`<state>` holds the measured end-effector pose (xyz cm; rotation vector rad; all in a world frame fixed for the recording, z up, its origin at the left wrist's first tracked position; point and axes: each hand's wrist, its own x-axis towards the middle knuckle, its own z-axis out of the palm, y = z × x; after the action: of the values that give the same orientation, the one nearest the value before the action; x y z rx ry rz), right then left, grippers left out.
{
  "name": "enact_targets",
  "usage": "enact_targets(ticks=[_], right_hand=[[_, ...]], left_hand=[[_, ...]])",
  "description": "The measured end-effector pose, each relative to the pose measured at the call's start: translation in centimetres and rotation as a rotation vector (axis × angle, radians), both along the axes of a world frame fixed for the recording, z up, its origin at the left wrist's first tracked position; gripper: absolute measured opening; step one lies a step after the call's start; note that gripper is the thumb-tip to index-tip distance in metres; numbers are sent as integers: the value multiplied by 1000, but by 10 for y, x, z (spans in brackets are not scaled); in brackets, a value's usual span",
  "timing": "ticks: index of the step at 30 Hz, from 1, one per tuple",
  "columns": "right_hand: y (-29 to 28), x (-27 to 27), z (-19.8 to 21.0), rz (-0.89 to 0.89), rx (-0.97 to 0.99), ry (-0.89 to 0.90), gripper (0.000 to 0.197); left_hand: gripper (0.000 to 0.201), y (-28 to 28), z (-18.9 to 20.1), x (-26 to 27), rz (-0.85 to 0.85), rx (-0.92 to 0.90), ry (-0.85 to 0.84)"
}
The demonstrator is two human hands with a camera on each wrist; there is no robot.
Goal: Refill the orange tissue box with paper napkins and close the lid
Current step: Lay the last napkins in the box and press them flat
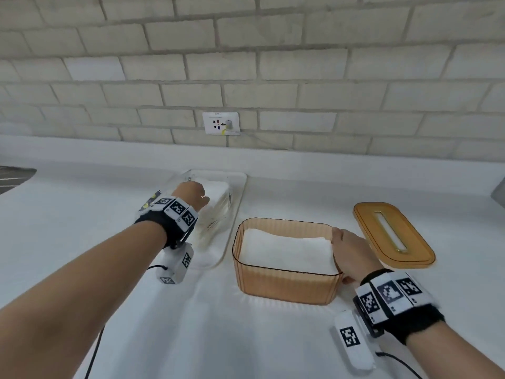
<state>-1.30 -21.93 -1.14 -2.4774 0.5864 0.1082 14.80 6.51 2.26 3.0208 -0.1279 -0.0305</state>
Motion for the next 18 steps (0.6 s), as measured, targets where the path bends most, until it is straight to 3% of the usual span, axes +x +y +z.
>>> enact_targets(ticks=[2, 7, 12, 18], right_hand=[[0, 1, -1, -10, -25, 5, 27], [0, 2, -2, 23, -112, -12, 28], [1, 4, -3, 13, -50, -23, 36], [-1, 3, -5, 6, 24, -49, 34]], left_hand=[[26, -4, -8, 14, -12, 42, 41], [42, -14, -24, 30, -18, 123, 42], [17, -16, -32, 30, 37, 79, 31], [37, -10, -31, 41, 78, -21, 10]])
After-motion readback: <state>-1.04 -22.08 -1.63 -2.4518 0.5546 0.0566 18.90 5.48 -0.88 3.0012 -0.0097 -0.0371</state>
